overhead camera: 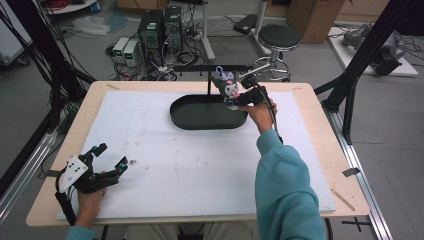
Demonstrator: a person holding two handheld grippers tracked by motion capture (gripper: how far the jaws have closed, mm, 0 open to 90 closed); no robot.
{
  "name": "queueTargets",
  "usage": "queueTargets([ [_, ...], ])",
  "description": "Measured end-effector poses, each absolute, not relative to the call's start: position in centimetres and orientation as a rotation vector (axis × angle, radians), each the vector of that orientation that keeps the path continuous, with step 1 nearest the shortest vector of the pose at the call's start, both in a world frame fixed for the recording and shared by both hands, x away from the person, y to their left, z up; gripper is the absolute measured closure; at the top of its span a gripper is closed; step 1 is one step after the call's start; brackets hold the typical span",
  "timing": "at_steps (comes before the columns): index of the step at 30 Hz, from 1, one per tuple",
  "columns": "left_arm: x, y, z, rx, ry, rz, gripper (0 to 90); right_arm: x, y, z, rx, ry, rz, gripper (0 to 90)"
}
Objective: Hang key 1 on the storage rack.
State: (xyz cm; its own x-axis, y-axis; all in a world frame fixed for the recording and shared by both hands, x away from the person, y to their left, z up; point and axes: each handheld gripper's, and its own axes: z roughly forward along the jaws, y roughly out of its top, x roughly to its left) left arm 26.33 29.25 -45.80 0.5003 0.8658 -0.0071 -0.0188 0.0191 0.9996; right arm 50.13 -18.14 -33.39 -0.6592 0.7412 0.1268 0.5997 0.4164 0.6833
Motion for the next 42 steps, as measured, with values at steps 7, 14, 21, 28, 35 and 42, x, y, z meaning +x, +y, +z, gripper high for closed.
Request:
queueTargets([
  [7,26.3,29.2,-45.8,1.385,0.807,0.818,12.1,50.6,-17.5,-34.0,1.191,2.482,1.051,53.6],
  [14,26.3,29.3,-45.8,1.386,0.807,0.817,12.1,51.2,-17.3,-34.7,1.192,2.481,1.044,53.6],
  [21,26.3,29.3,-45.8,1.385,0.807,0.817,12.1,51.6,-17.0,-35.2,1.185,2.464,1.059,52.6],
  [28,26.3,29.3,-45.8,1.386,0.808,0.817,12.1,51.8,-17.0,-35.4,1.214,2.443,1.111,38.4],
  [35,26.3,29.3,-45.8,1.385,0.807,0.817,12.1,51.5,-17.1,-35.0,1.194,2.398,1.092,8.0],
  [42,26.3,29.3,-45.8,1.386,0.806,0.818,12.1,50.8,-17.2,-34.1,1.174,2.37,1.129,0.7],
])
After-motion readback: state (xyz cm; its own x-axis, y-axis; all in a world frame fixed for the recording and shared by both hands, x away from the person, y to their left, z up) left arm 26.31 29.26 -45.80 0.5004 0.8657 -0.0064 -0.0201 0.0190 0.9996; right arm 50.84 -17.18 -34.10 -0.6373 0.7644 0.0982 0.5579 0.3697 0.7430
